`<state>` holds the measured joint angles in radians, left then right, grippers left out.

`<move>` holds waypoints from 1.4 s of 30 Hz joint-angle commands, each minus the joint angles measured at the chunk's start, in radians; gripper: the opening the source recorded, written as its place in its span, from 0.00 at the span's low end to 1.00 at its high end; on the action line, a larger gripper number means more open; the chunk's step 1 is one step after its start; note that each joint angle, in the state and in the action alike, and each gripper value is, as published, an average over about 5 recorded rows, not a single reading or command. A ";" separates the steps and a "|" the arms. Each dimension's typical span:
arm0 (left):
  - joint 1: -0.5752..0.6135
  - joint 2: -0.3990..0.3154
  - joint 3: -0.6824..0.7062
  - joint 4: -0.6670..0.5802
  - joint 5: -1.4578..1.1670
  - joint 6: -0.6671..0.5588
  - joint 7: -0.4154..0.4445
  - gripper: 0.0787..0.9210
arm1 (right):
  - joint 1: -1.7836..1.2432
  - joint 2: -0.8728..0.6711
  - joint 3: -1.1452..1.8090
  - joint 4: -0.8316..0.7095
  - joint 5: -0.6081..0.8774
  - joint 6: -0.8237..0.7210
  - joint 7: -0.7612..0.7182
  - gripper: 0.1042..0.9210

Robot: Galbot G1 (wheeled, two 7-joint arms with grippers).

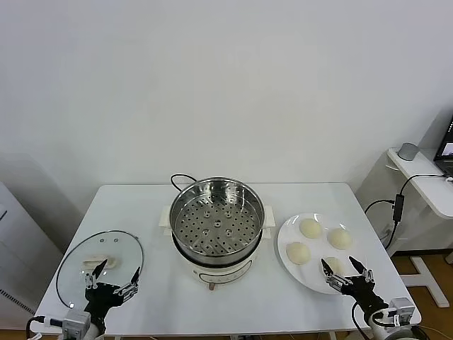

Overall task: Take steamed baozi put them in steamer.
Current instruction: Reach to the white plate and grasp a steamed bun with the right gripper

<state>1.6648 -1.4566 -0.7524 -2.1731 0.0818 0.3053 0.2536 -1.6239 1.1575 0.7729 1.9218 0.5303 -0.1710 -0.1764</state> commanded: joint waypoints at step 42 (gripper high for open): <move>0.001 -0.086 -0.017 -0.040 0.023 0.004 -0.013 0.88 | 1.558 -0.479 -1.160 -0.642 -1.015 0.124 -1.164 0.88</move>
<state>1.6627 -1.5265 -0.7663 -2.2103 0.1035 0.3094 0.2416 -0.3380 0.6489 -0.0558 1.4342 -0.3562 -0.0878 -1.1767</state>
